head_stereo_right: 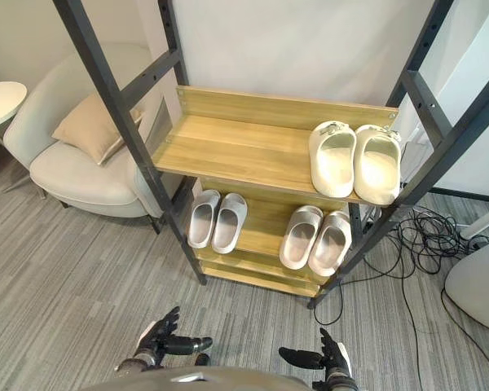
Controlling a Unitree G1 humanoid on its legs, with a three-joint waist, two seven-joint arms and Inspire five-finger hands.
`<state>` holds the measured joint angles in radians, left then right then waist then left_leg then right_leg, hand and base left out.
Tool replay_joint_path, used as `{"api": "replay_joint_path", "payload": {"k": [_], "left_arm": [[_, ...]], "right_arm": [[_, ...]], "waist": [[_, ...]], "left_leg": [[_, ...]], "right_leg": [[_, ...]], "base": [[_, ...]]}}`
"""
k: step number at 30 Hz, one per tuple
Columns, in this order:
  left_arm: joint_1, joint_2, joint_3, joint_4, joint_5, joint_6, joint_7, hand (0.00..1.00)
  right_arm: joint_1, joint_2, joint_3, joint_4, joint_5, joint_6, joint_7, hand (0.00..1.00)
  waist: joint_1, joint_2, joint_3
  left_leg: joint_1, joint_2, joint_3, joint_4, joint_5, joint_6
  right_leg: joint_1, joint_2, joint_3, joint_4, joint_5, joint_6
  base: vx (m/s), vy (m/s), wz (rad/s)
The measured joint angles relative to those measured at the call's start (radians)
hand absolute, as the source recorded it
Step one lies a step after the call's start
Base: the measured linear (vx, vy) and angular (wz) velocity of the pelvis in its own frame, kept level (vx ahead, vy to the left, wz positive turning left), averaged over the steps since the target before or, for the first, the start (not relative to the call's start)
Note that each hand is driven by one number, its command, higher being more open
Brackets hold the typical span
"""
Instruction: Organize the slippers on the shoe rack
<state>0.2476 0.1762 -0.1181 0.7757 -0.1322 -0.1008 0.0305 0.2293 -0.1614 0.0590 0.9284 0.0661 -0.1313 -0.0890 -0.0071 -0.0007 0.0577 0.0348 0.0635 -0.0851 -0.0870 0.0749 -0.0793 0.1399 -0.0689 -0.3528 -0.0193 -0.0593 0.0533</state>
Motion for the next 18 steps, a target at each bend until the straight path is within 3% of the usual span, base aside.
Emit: {"api": "replay_joint_path", "payload": {"k": [14, 17, 18], "left_arm": [[-0.028, -0.026, 0.113, 0.103, 0.106, -0.001, 0.084, 1.00], [-0.048, -0.028, 0.126, 0.113, 0.110, 0.000, 0.092, 1.00], [-0.067, -0.027, 0.123, 0.113, 0.120, 0.000, 0.094, 1.00]], "right_arm": [[-0.046, 0.008, -0.001, 0.032, -0.007, 0.006, 0.000, 1.00], [-0.083, 0.012, -0.001, 0.049, -0.007, 0.010, -0.003, 1.00], [-0.099, 0.014, -0.001, 0.047, -0.007, 0.013, -0.006, 1.00]], "waist": [[0.004, -0.007, 0.007], [0.004, -0.009, 0.033], [0.003, -0.015, 0.054]], "left_leg": [[0.020, 0.007, 0.074, 0.000, -0.030, 0.000], [0.013, 0.002, 0.077, 0.025, -0.038, 0.008], [-0.024, -0.012, 0.052, 0.089, -0.058, 0.015]], "right_leg": [[-0.022, 0.010, 0.078, 0.005, 0.001, -0.001], [-0.073, -0.012, 0.087, 0.132, -0.050, 0.003], [-0.144, -0.043, 0.113, 0.304, -0.103, 0.003]], "base": [[0.02, 0.008, -0.16], [0.00, 0.031, 0.00], [-0.06, 0.032, 0.34]]}}
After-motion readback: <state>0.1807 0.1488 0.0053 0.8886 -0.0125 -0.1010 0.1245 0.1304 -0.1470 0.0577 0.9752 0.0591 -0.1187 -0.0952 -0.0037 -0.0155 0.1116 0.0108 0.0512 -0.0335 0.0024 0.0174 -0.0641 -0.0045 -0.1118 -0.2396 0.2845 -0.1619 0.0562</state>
